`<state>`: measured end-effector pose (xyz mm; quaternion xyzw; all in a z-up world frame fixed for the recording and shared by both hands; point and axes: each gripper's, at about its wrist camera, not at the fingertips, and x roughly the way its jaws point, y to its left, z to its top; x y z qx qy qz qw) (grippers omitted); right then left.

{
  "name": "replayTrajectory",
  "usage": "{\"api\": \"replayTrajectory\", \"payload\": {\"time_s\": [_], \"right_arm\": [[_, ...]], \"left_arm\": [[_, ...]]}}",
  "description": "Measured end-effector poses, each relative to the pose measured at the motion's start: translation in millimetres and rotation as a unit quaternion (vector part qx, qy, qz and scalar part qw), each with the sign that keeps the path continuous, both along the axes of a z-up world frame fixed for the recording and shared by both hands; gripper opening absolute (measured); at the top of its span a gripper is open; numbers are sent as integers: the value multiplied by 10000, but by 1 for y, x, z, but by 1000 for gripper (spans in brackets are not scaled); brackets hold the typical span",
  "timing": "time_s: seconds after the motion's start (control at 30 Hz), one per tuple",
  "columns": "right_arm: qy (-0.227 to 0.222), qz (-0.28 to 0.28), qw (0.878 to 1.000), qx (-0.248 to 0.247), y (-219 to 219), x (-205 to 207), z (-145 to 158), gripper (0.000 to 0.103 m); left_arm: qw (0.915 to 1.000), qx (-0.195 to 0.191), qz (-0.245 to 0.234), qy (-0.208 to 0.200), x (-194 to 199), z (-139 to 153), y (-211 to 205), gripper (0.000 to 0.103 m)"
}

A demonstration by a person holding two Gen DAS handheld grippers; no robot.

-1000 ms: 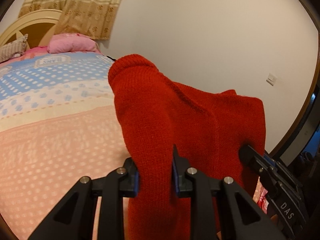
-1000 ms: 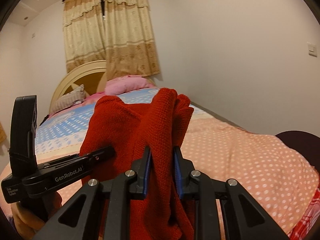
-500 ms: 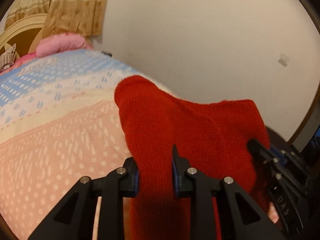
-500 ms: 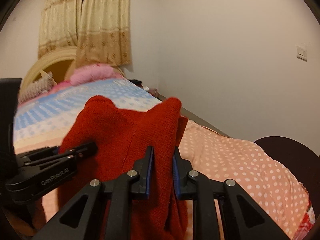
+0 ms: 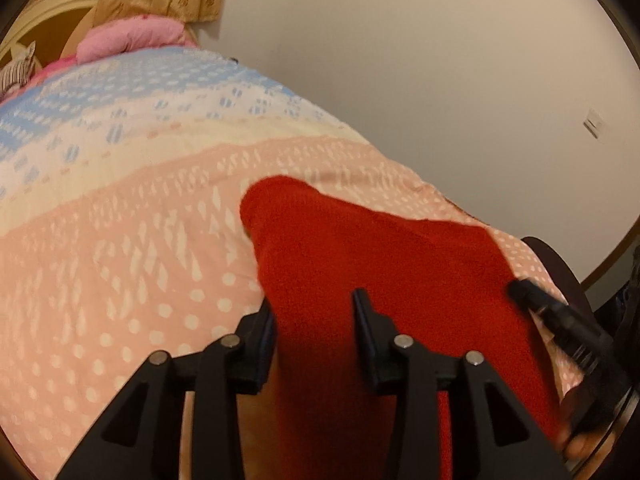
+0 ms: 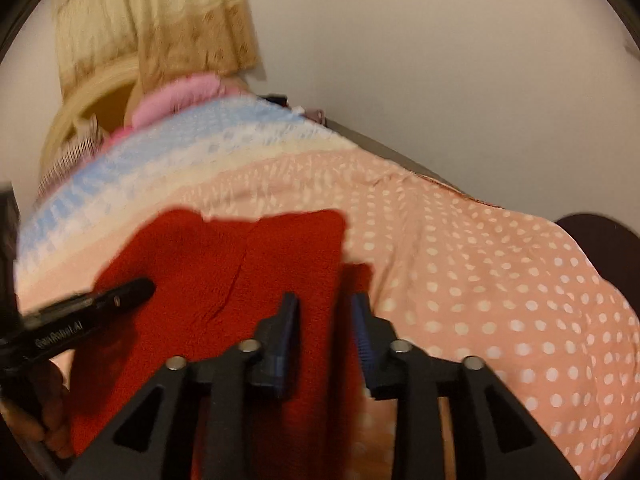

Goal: Fold small clothes
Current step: 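Lower the red bundle onto the bedspread with both grippers, then open both grippers and withdraw them from the folded red bundle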

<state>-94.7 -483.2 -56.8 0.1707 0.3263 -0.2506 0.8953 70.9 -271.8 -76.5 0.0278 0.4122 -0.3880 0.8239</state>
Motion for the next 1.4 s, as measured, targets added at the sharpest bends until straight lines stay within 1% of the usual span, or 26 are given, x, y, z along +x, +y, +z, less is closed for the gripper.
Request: {"api": "replayTrajectory", "payload": {"time_s": [0.07,0.1,0.13,0.17,0.2,0.27,0.33,0.4,0.43,0.47,0.5,0.53,0.63,0.67,0.73,0.77,0.83,0.87,0.93,0.97,1.0,1.07,1.13,1.23,1.33,1.4], "right_arm": [[-270,-252,9993,-58,-5,-17,14,31],[-377,-372,9984,-220,-6,-25,24,31],[-387,-350,9982,-283,-5,-26,29,28],[-387,-218,9985,-323,-2,-24,35,24],[-372,-21,9987,-357,2,-19,39,17],[-229,337,9979,-495,13,-1,40,16],[10,616,9968,-517,17,22,33,16],[275,706,9965,-356,12,42,16,16],[398,734,9963,-217,6,50,6,15],[565,703,9958,-158,0,55,-6,14],[731,629,9951,-230,-5,57,-17,14],[707,572,9954,-306,-10,55,-23,14],[613,291,9977,-66,-26,54,-31,11],[661,210,9975,-123,-29,55,-33,11],[951,-94,9943,-474,-31,59,-41,11],[909,-106,9952,-354,-35,59,-41,11],[713,-78,9974,-1,-44,51,-37,11],[611,-26,9980,153,-48,45,-32,11],[353,-59,9987,373,-49,23,-19,11],[194,-96,9988,430,-45,9,-11,11],[42,-109,9989,446,-38,-9,0,15],[-180,16,9993,330,-16,-45,20,15],[-257,201,9992,250,6,-72,31,15],[-279,462,9981,294,37,-101,36,15],[-301,677,9959,521,60,-112,30,15],[-238,773,9951,569,73,-114,23,15]], "left_arm": [[9998,-57,85,-198,0,10,4,40],[9994,-93,151,-298,-1,16,6,39],[9991,-137,195,-353,0,19,6,39],[9988,-198,246,-376,0,23,5,39],[9989,-219,255,-340,2,25,0,39],[9992,-111,312,-237,6,21,-12,39],[9993,5,322,-171,14,15,-24,39],[9987,277,359,-231,14,4,-33,40],[9985,327,356,-240,15,1,-35,43],[9987,344,328,-200,14,-4,-36,45],[9987,366,310,-183,13,-6,-37,47],[9986,401,295,-194,14,-9,-40,48],[9976,615,162,-269,9,-13,-53,58],[9966,740,74,-362,6,-15,-59,64],[9930,1017,-17,-603,1,-18,-69,66],[9913,1106,-35,-717,-2,-16,-71,66],[9922,1025,-89,-703,-4,-11,-65,66],[9937,867,-185,-681,-6,-5,-56,66],[9944,721,-290,-714,-10,3,-44,67],[9945,649,-343,-745,-15,8,-34,68],[9949,572,-368,-742,-20,11,-23,68],[9970,354,-375,-579,-27,14,-6,68],[9984,191,-378,-380,-34,13,7,68],[9988,128,-310,-344,-48,10,24,68],[9990,61,-341,-279,-60,7,34,68],[9991,41,-350,-242,-69,4,41,68]]}}
